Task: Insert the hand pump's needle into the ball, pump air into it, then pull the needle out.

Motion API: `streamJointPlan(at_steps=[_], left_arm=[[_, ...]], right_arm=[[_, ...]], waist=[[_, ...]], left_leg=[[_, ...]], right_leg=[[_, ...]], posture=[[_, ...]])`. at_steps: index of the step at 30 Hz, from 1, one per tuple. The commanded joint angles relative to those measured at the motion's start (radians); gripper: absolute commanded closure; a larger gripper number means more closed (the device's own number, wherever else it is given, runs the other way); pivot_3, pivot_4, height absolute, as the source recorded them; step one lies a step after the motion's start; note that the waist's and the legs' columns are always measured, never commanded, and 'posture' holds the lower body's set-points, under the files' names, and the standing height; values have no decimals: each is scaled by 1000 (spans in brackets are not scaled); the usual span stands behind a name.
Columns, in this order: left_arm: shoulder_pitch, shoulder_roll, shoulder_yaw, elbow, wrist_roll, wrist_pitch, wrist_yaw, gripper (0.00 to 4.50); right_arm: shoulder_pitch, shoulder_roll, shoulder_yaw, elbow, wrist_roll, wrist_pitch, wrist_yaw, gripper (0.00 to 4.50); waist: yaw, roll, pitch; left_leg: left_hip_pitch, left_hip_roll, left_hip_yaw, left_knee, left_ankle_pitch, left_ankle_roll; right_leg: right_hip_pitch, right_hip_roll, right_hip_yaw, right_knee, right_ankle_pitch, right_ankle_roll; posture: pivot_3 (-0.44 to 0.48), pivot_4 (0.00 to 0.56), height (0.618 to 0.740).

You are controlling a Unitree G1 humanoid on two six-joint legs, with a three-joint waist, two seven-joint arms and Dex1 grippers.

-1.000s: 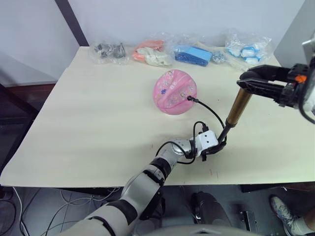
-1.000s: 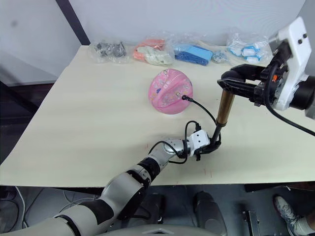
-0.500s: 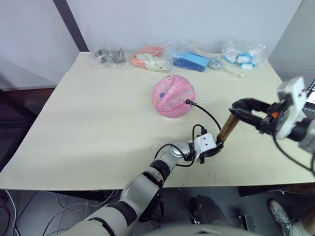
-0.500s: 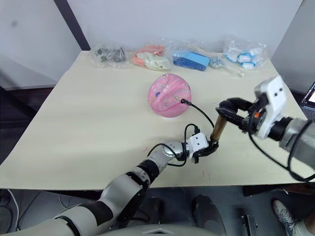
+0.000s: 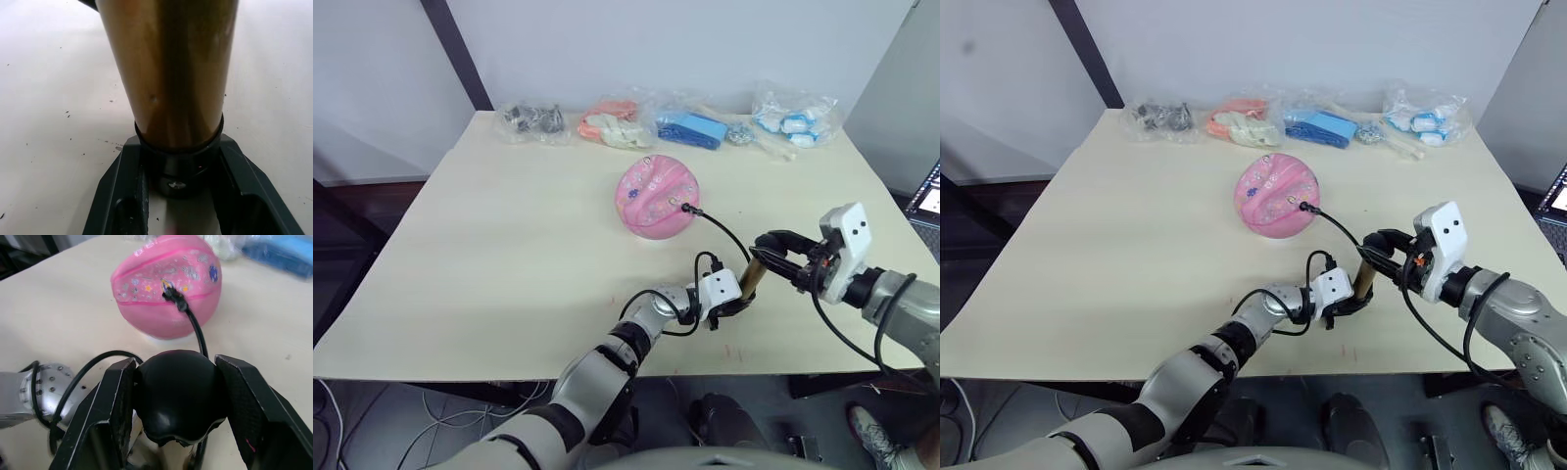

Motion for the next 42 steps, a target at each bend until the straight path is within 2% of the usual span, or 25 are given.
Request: streamJointPlan(at_steps=[1,7,14,16,20,23,26,29,31,36,39,42], left_arm=[[35,13,-35,44,53,19,-29,3358],[36,12,-34,46,57,19,-29,3358],[40,10,-34,45,58,17,-30,3358],[42,10,-34,44,58,18,-29,3358],[45,9,-34,42,59,18,-30,3358],[45,8,-34,42,58,19,-30,3358],[47,9,-34,40,57,20,-30,3358],[49,12,-34,38,56,21,-30,3358],[52,15,-34,35,56,21,-31,3358],[55,18,-34,31,55,23,-34,3358],[51,16,-33,34,57,28,-33,3358],[47,14,-32,36,58,30,-33,3358]], right_arm=[[-144,-76,-186,-25,155,67,-70,2437],[-341,-274,-302,32,457,178,-161,2437],[-464,-416,-282,102,587,190,-232,2437],[-449,-398,-267,95,591,188,-238,2437],[-316,-325,-250,45,506,183,-214,2437],[-41,-204,-142,15,284,102,-142,2437],[74,-113,-54,-8,164,26,-104,2437],[107,-64,6,-14,78,-17,-75,2437],[122,-14,74,5,8,-45,-68,2437],[153,69,213,53,-159,-87,-25,2437],[165,103,237,78,-216,-108,3,2437],[164,115,190,59,-228,-109,14,2437]], waist=[[2,6,5],[6,10,11],[5,10,14],[6,11,13],[9,9,13],[10,-4,5],[4,-3,-1],[2,-4,-2],[1,-6,-3],[2,-8,-6],[1,-11,-9],[0,-11,-10]], left_leg=[[-1,0,0,0,0,0],[-6,-1,-2,0,0,0],[-11,-2,-1,1,0,0],[-19,-2,-1,2,0,0],[-20,-2,-2,2,0,0],[-19,-2,-4,2,0,0],[-16,-2,-5,2,0,0],[-13,-1,-5,1,0,0],[-1,1,-6,-1,0,0],[1,2,-8,-6,0,0],[3,2,-9,-6,0,0],[7,2,-9,-8,0,0]], right_leg=[[-1,0,0,0,1,-2],[-4,-1,-2,-1,2,-3],[-8,-3,-2,-1,2,-2],[-16,-4,-2,1,3,-1],[-17,-4,-3,0,3,-1],[-15,-4,-5,0,3,-2],[-12,-3,-5,1,2,-2],[-5,-1,-6,0,0,2],[1,1,-6,-2,-2,1],[4,1,-8,-3,-5,-1],[4,2,-9,-3,-5,-2],[7,1,-9,-3,-5,-2]], posture=[[0,150,740],[0,150,740],[0,150,740],[0,150,740],[0,150,740],[0,150,740],[0,150,740],[0,150,740],[0,150,740],[0,150,740],[0,150,740],[0,150,740]])
